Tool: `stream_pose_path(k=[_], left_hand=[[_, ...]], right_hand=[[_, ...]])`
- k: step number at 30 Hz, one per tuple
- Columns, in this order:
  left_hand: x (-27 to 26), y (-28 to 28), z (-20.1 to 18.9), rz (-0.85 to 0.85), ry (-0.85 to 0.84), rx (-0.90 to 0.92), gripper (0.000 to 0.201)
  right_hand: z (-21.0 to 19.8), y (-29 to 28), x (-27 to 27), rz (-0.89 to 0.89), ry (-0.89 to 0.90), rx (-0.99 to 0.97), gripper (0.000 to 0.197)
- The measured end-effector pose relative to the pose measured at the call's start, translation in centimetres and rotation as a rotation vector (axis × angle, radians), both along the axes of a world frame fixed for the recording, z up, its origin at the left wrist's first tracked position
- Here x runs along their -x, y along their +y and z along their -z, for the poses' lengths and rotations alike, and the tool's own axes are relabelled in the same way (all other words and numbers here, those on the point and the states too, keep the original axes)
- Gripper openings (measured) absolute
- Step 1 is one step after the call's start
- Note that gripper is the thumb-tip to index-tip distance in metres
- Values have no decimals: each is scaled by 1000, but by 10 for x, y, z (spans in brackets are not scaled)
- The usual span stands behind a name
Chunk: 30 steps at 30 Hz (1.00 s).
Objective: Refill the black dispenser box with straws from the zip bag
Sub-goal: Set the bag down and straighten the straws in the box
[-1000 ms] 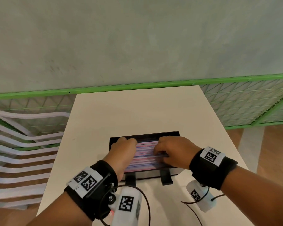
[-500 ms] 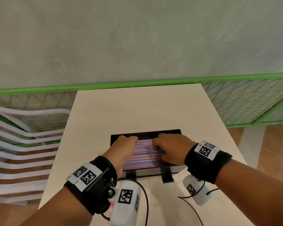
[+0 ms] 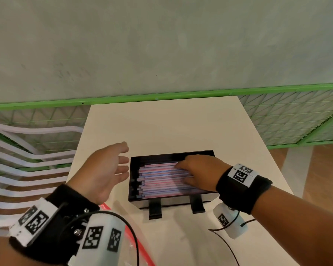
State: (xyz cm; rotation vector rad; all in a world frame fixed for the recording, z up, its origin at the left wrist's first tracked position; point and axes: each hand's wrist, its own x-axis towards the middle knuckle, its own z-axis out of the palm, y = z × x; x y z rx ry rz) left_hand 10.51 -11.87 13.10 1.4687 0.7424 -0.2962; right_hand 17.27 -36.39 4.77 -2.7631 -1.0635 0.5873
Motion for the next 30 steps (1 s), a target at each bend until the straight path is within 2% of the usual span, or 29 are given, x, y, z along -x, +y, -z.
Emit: stream_pose_path(k=[5,8,11,15,19,22,25,27,28,30], left_hand=[[6,-22,8,99,-37,-167,22],[7,-24,12,109,-60,-282,30],[11,-20,15,87,-71,-295,26],[20,-19,19,138,-99,-328,24],[37,13,30,182,-111,-406,23],[59,51,38,225,-57,-550,18],[92,92,66,308,77,-830,6],[116,115,96,413,192,-999,38],[128,125,112,443,241,-1036,55],[146,131,137,453,302,-1046,75]], right_hand=[[-3,5,-2,-13,38,3,51],[-4,6,1,-23,18,4,56],[-3,8,2,-68,-15,9,62],[-1,15,3,-93,15,61,60],[-39,-5,-4,101,78,-131,56],[-73,-54,1,273,-76,-308,44],[-81,-104,26,358,-221,-302,29],[-74,-124,51,404,-197,-236,14],[-67,-130,68,427,-158,-189,11],[-38,-136,104,438,-13,-36,15]])
